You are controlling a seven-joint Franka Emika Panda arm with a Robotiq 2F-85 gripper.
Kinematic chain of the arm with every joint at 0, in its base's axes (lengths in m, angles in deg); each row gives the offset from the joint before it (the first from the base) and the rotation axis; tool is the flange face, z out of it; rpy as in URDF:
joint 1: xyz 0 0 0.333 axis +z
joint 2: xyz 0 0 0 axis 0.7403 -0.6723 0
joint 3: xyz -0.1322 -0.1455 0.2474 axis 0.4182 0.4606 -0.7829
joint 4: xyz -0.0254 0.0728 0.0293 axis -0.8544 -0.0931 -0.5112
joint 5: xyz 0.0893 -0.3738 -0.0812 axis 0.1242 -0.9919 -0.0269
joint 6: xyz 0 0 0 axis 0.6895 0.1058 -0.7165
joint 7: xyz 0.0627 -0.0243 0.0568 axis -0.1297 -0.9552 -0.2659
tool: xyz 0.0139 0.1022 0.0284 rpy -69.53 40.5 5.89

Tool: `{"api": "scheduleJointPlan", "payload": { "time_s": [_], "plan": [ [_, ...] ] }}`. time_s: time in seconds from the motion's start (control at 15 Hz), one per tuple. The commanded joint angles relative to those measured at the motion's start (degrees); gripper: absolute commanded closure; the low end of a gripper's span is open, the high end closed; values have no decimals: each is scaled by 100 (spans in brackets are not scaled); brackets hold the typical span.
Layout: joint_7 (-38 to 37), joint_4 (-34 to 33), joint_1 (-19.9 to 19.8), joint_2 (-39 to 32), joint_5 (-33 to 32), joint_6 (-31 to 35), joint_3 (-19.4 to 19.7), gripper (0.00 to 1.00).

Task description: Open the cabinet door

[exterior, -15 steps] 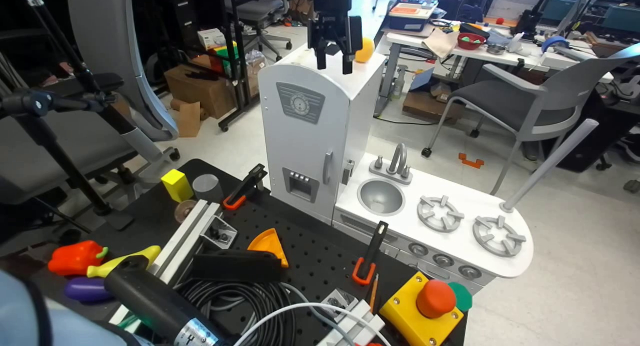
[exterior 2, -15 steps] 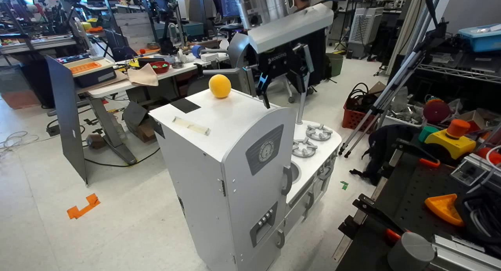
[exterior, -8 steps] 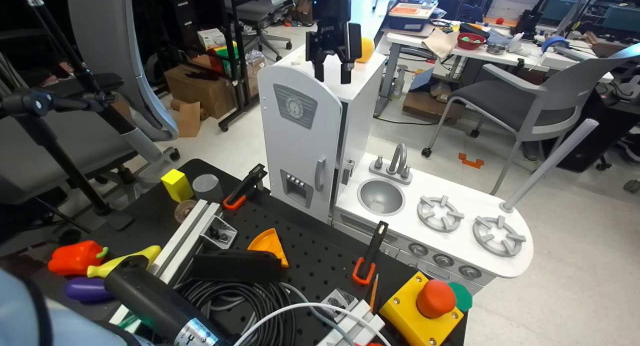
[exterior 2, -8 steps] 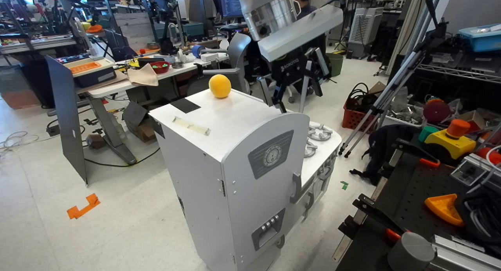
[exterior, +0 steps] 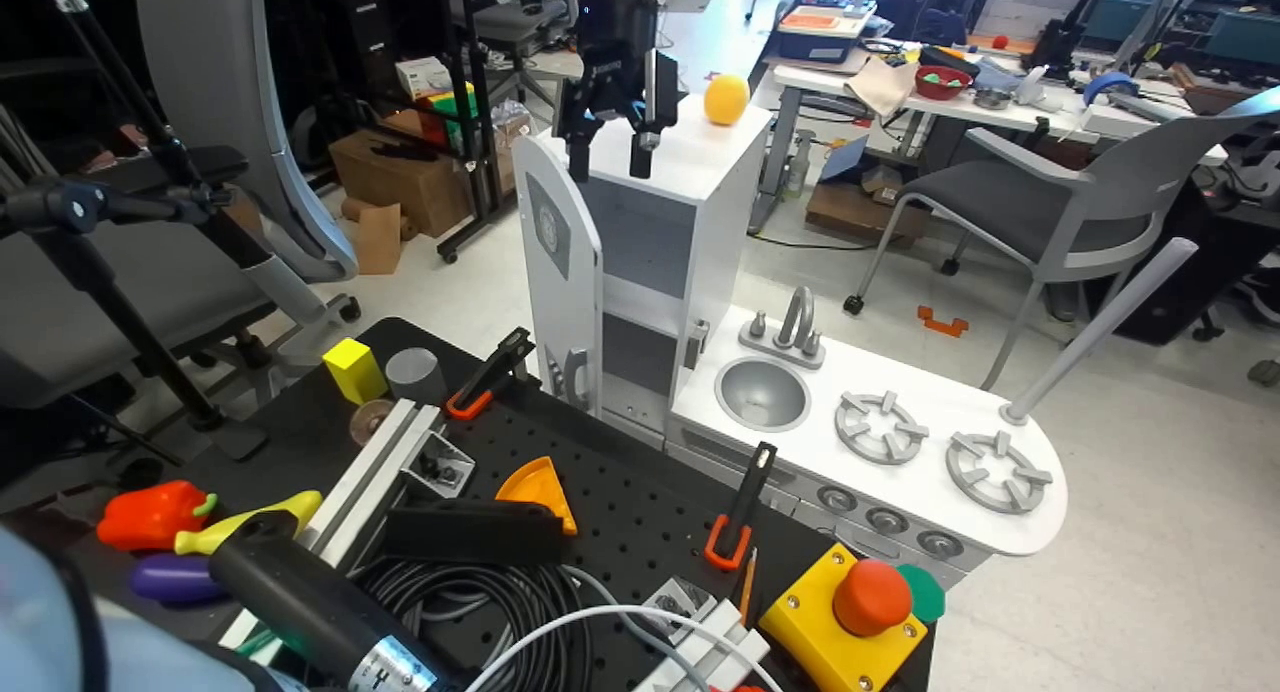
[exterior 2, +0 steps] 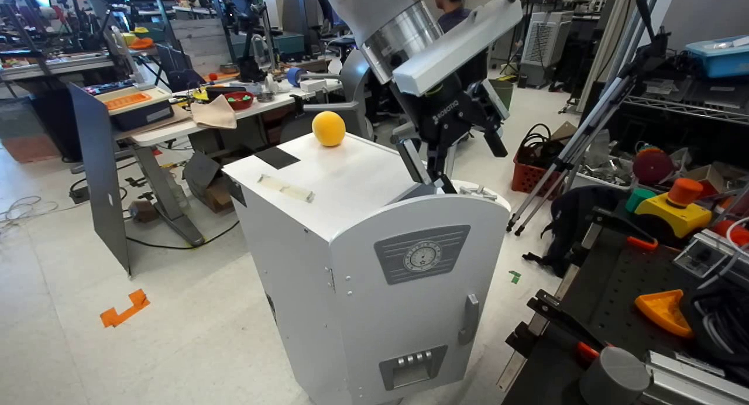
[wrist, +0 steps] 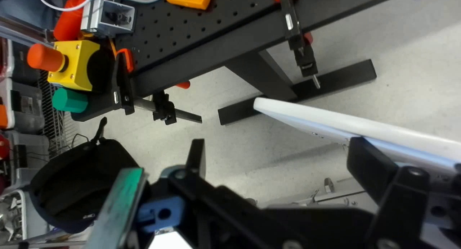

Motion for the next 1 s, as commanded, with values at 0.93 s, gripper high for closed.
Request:
{"api": "scheduleJointPlan", "payload": {
  "time_s": [0.93],
  "plan": [
    [503,137,438,843,-308,786,-102,0]
  ]
}}
